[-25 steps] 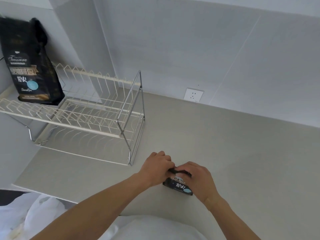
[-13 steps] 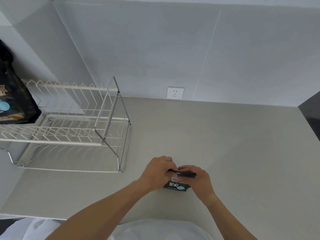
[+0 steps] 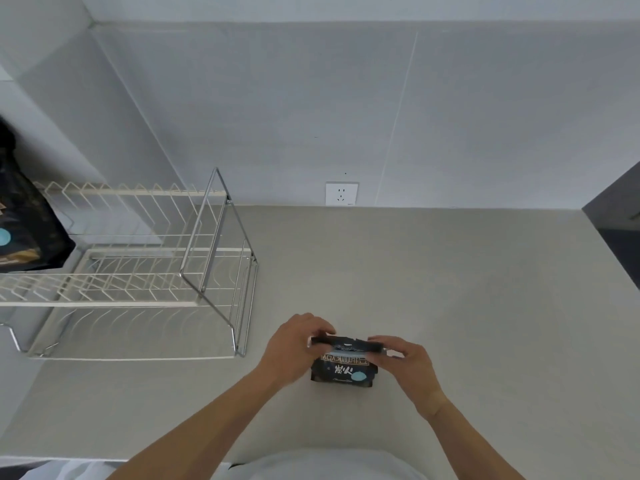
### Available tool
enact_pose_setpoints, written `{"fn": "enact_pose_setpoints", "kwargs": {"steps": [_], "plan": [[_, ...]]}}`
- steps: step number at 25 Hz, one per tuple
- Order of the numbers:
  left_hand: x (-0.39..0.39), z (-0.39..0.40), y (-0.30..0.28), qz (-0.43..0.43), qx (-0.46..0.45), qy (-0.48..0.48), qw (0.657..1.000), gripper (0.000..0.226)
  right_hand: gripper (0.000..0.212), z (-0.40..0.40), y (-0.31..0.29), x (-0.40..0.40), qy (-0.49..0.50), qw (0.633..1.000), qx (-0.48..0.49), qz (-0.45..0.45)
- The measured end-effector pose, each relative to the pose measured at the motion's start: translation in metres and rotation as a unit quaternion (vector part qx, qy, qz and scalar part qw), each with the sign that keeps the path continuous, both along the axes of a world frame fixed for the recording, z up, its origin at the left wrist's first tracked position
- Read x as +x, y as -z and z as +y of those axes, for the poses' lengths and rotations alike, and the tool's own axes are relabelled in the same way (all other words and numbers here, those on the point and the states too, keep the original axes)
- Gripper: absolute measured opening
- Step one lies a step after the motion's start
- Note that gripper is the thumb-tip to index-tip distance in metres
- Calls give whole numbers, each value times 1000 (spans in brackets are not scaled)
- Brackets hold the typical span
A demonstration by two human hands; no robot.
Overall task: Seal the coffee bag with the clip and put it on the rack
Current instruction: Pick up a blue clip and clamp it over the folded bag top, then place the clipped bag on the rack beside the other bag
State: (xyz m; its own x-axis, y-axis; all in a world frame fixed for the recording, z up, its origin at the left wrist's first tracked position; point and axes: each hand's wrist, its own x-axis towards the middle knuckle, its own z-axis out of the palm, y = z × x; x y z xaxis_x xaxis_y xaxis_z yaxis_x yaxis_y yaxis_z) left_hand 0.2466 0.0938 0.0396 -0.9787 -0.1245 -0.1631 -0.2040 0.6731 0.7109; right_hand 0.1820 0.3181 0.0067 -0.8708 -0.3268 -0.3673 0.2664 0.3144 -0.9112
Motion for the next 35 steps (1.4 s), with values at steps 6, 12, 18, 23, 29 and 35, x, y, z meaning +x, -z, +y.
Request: {"fn": "enact_pose_setpoints", "kwargs": {"steps": [6, 12, 18, 23, 29, 35], "plan": [[12, -12, 11, -15, 111, -89, 990, 33, 10, -3, -5, 3, 14, 1000, 10, -4], [26, -19, 21, -1, 85, -87, 993, 28, 9, -12, 0, 17, -12, 1000, -3, -2], [31, -24, 23, -137, 161, 0, 977, 63, 56, -25, 12, 36, -103, 994, -30, 3], [22, -22, 17, -118, 119, 26, 986, 60, 62, -31, 6, 36, -80, 997, 9, 16], [26, -46, -38, -74, 179, 95, 977, 54, 61, -32, -65, 45, -70, 997, -12, 32], [19, -84, -168, 24, 261, 167, 951, 54, 68, -51, -212, 42, -89, 988, -48, 120]]}}
